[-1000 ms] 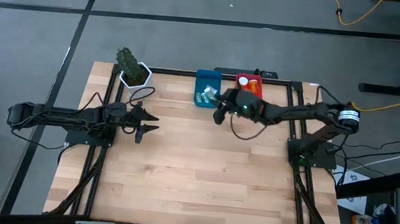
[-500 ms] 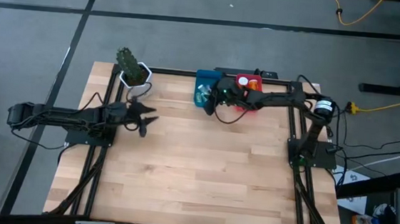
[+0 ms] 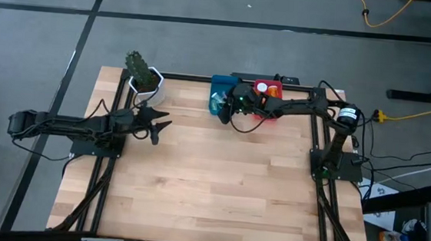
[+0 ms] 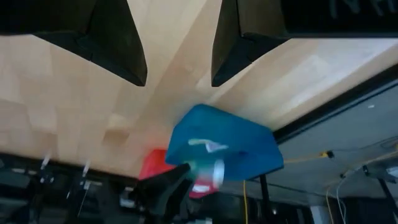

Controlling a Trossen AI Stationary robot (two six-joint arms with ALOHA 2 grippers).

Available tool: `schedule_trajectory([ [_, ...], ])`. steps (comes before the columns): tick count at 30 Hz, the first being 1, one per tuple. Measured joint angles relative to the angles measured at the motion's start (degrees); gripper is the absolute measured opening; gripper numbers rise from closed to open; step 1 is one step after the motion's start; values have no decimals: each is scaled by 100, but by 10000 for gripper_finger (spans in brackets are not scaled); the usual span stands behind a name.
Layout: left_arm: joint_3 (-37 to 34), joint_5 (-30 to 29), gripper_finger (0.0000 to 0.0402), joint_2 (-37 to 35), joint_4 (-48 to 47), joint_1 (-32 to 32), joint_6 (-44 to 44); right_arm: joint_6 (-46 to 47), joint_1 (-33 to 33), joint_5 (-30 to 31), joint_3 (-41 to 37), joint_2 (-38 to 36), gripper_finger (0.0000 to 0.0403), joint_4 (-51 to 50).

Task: Pick and place medicine bottles into bin by pill shape (circle, oval)
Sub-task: Put the small blue pill bottle into the blue bin, then return to Home Position

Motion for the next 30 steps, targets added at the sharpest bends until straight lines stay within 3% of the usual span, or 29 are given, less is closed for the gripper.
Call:
schedule_trajectory([
  [13, 0, -2, 174, 0, 49, 0, 5, -5, -3, 256, 0, -2, 147, -14],
  [19, 0, 33, 174, 1, 47, 0, 5, -6, 44, -272, -2, -70, 144, -1],
  [25, 0, 700, 174, 0, 47, -2, 5, -344, 485, -394, 0, -236, 136, 382],
  [30, 0, 1117, 174, 1, 39, -1, 5, -588, 958, -397, 0, -495, 128, -500],
])
